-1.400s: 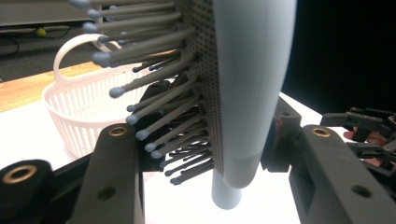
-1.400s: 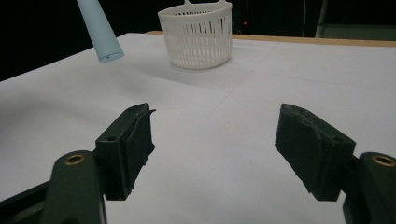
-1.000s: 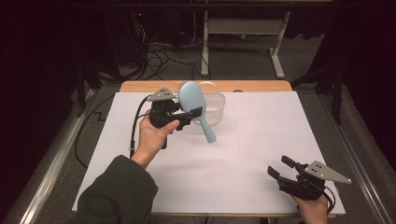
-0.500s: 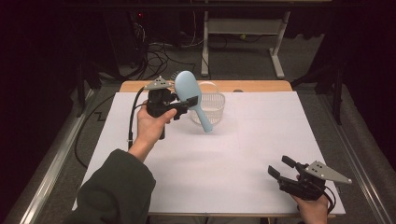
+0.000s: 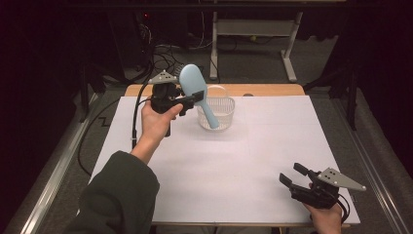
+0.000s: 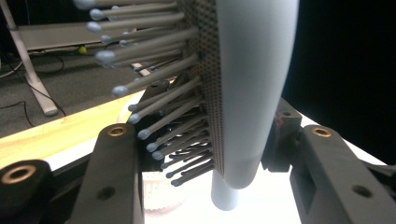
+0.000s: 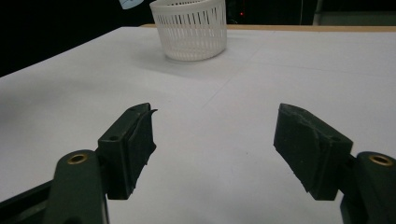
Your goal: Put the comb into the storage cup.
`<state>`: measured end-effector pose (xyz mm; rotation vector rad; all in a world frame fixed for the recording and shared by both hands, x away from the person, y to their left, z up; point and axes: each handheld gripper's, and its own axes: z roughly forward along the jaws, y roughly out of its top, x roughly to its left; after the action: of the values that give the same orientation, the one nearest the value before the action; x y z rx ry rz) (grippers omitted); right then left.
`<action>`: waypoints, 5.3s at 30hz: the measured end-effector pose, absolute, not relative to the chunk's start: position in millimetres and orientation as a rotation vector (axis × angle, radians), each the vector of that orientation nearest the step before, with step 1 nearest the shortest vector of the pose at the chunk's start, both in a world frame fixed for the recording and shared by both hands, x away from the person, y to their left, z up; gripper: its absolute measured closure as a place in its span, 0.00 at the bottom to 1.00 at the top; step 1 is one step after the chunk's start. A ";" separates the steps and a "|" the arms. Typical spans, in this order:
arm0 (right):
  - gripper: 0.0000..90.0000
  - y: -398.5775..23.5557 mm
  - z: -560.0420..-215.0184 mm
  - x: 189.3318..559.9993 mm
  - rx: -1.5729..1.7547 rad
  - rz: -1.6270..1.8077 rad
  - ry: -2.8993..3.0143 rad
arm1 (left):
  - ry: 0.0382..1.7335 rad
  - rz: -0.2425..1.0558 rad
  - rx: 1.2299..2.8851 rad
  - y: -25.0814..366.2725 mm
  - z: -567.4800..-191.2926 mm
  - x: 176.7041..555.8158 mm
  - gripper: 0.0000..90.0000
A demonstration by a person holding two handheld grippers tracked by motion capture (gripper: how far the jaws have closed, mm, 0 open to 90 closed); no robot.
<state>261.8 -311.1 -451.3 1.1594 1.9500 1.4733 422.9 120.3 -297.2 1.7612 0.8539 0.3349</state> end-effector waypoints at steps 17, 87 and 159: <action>0.32 -307.8 -451.8 261.7 1.137 1.463 1.976 | 0.886 0.346 1.759 112.5 -285.8 445.3 0.58; 0.32 -307.2 -451.3 260.8 1.128 1.471 1.975 | 1.075 0.397 1.774 63.4 -339.1 505.0 0.57; 0.31 -305.2 -450.9 260.5 1.102 1.462 2.004 | 1.063 0.413 1.875 56.4 -369.5 504.2 0.47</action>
<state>260.5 -305.2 -450.9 1.1021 2.0041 1.4618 504.2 56.4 -369.5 1.8749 1.0635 0.4127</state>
